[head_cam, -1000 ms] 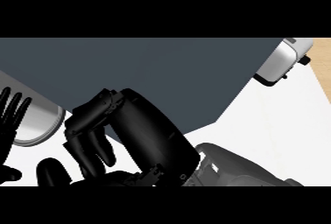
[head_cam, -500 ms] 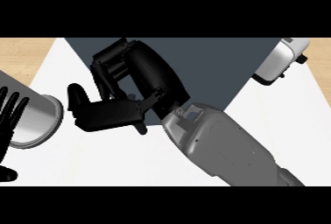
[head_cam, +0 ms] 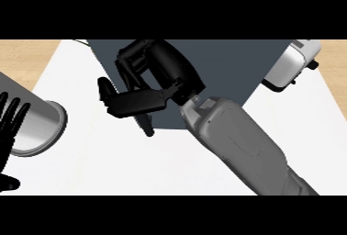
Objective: Pick up the wine, place it into the cabinet and close the cabinet
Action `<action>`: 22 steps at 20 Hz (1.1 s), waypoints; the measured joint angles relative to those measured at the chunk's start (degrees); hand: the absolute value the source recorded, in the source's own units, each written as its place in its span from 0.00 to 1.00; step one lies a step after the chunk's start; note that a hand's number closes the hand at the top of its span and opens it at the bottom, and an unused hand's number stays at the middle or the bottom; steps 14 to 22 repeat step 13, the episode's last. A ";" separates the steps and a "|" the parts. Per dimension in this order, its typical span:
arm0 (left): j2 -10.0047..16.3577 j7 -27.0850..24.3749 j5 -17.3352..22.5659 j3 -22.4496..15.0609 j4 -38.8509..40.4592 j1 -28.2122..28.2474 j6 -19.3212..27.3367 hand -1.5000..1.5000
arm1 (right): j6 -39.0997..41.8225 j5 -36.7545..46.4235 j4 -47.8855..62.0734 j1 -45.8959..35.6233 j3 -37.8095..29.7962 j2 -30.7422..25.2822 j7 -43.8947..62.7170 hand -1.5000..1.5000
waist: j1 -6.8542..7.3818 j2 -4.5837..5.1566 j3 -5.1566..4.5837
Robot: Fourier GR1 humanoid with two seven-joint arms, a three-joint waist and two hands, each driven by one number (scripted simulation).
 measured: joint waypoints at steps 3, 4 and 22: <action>-0.11 0.51 0.16 -0.02 0.08 -0.32 -0.42 0.00 | 3.18 -0.48 1.74 0.03 -0.83 -0.54 -2.44 1.00 | 0.28 -0.38 -0.21; -0.07 0.84 0.22 -0.02 -0.06 -0.44 -0.29 0.00 | 4.30 -0.40 2.29 0.16 -0.96 -0.83 -3.80 1.00 | 0.44 -0.50 -0.27; -0.31 1.72 0.09 -0.09 -1.11 -1.18 -0.22 0.00 | 8.11 0.10 4.91 -0.01 -1.59 -1.78 -7.61 1.00 | 0.93 -1.11 -0.30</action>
